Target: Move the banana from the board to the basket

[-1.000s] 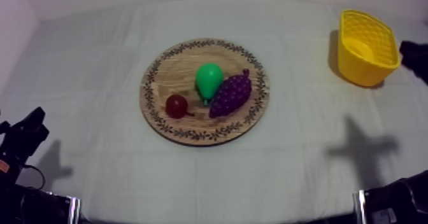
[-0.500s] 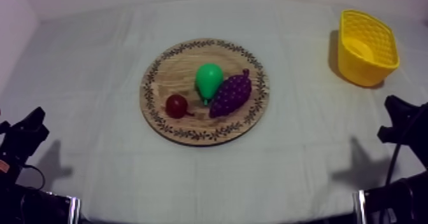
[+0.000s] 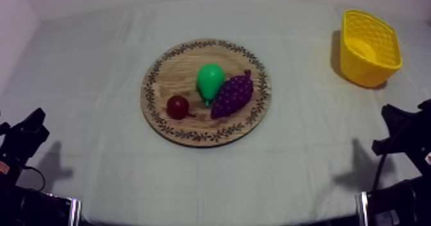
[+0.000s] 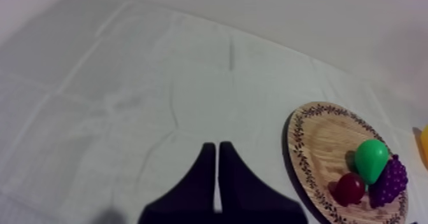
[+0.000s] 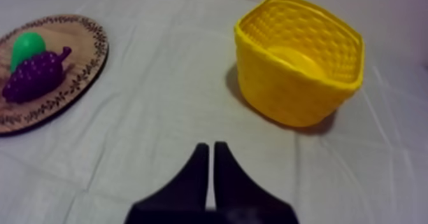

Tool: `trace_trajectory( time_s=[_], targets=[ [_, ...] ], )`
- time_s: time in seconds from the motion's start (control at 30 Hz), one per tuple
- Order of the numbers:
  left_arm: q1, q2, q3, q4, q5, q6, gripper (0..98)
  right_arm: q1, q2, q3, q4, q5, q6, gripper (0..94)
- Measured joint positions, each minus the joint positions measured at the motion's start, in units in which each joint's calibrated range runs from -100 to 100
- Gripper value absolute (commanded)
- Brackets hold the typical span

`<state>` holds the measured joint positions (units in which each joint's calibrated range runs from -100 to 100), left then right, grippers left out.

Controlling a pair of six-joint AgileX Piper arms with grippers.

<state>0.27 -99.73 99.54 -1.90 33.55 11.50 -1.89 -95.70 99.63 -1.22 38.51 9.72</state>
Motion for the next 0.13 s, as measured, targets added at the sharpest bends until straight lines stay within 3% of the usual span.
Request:
trace_trajectory(
  time_s=[0.13],
  targets=[
    [0.0, 0.0, 0.0, 0.0, 0.0, 0.0, 0.1, 0.0, 0.0, 0.0, 0.0, 0.0, 1.64, 0.5]
  ],
)
